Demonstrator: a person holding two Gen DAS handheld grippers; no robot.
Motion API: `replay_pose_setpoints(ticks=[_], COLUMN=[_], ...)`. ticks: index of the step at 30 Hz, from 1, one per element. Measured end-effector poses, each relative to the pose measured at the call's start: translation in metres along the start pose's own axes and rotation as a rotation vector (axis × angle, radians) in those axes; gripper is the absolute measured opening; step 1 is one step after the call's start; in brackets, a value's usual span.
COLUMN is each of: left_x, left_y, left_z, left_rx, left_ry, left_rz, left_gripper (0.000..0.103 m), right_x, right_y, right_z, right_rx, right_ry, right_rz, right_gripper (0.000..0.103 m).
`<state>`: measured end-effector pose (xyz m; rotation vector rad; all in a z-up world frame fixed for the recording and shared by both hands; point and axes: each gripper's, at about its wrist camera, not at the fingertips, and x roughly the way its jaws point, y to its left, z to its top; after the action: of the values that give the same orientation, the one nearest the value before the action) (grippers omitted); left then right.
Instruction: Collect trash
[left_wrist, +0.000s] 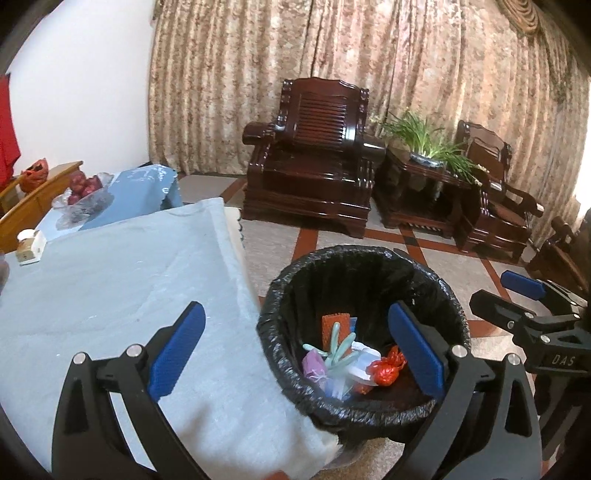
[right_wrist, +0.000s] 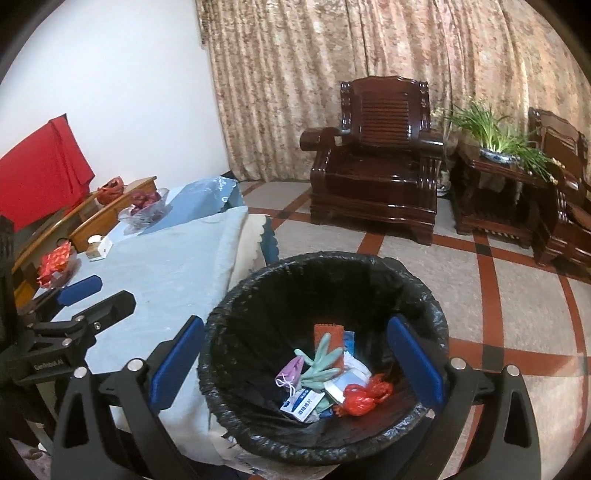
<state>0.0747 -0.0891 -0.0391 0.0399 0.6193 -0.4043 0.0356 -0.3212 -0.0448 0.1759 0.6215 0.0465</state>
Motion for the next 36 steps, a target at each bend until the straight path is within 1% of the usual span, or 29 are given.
replay_pose_setpoints(ticks=[6,13,22,36], left_x=[-0.022,-0.035,-0.043,-0.048], left_y=[0.008,0.016,0.018,0.021], left_z=[-0.005,-0.005,-0.002,-0.002], left_rx=[-0.002,-0.022,-0.032,-0.036], left_ry=[-0.01,-0.031,-0.045,-0.063], left_rz=[0.021,0.047,0.066,0.078], left_gripper=[0.097,0.097,0.097,0.097], right_x=[-0.009,-0.009,-0.011,-0.014], right_y=[0.014,0.021,0.037,0.046], right_z=[0.001,0.0,0.005,0.008], right_rx=[-0.023,-0.032,-0.064,-0.083], right_ry=[-0.011,-0.005,-0.018,-0.034], right_rz=[0.009,0.013,0.016,0.016], right_gripper=[0.097,0.097,0.097,0.097])
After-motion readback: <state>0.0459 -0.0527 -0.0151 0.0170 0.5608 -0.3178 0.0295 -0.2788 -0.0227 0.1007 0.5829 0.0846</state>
